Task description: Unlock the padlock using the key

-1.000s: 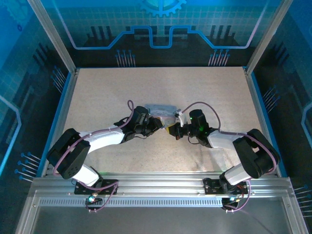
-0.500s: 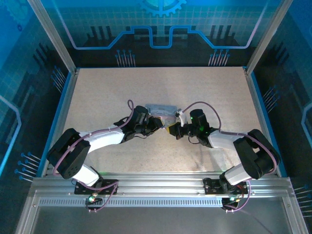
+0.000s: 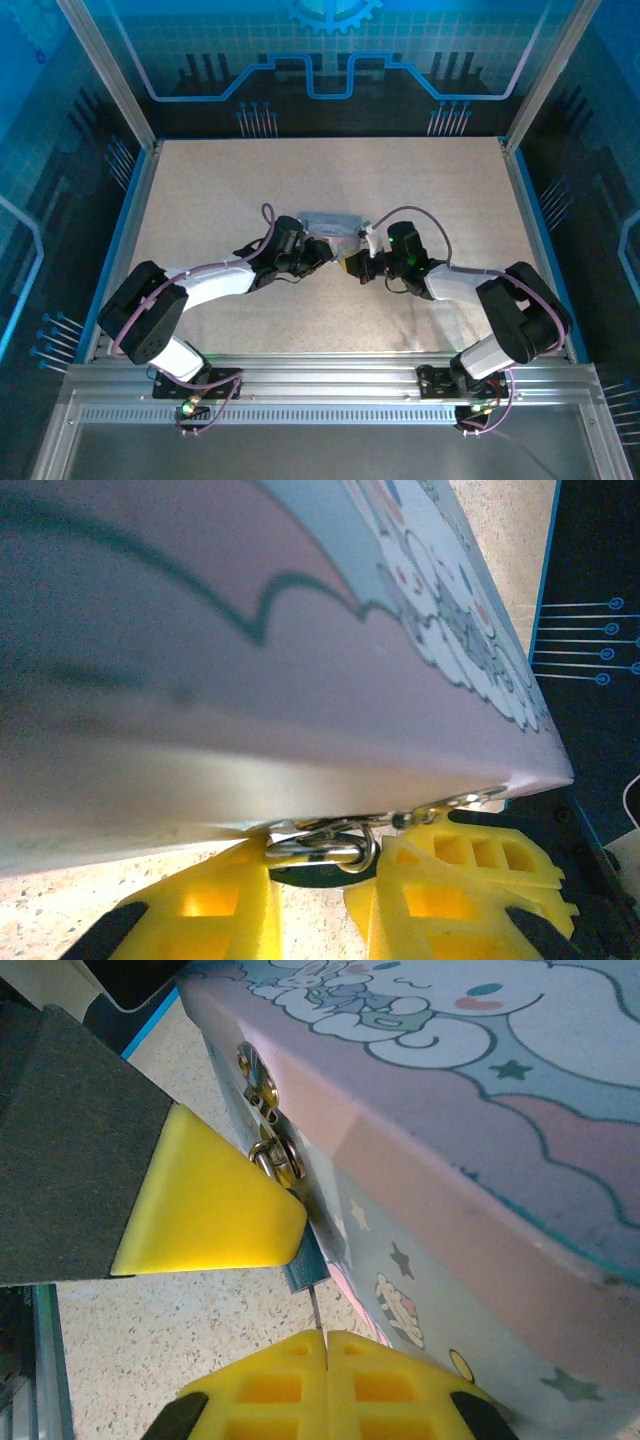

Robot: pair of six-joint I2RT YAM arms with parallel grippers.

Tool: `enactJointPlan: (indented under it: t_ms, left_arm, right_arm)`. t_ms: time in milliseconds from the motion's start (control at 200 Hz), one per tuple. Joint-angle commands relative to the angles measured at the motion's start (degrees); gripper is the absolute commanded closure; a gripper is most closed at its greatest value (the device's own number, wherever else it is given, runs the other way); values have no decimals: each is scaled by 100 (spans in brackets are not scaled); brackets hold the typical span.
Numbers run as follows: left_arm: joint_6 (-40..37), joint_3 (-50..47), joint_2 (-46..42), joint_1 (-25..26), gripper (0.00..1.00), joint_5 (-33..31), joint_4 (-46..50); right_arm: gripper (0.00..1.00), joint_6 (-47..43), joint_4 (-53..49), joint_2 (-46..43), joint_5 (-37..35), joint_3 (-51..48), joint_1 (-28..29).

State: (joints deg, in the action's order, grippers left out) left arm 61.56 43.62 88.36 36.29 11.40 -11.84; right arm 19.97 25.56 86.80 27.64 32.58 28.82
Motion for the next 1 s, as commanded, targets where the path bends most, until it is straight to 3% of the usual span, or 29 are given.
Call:
enactJointPlan:
  t_ms: [0,225,355,695,995]
  left_arm:
    - [-36,-8,-26,185,78,879,-600]
    - [118,126,-64,158,78,914,-515]
    - [184,179,-77,145,78,969,-541]
    - [147,250,-47,132,78,1020,-433]
    - [-99,272,-29,132,78,993,-265]
  right_arm:
    - [98,5,506,-30,252,340,115]
    - [98,-442,199,-402,-578,52,298]
    - [98,-537,160,-450,-705,-52,313]
    - [98,-279,595,-463,-500,-104,326]
    - [98,113,792,-174,211,374,304]
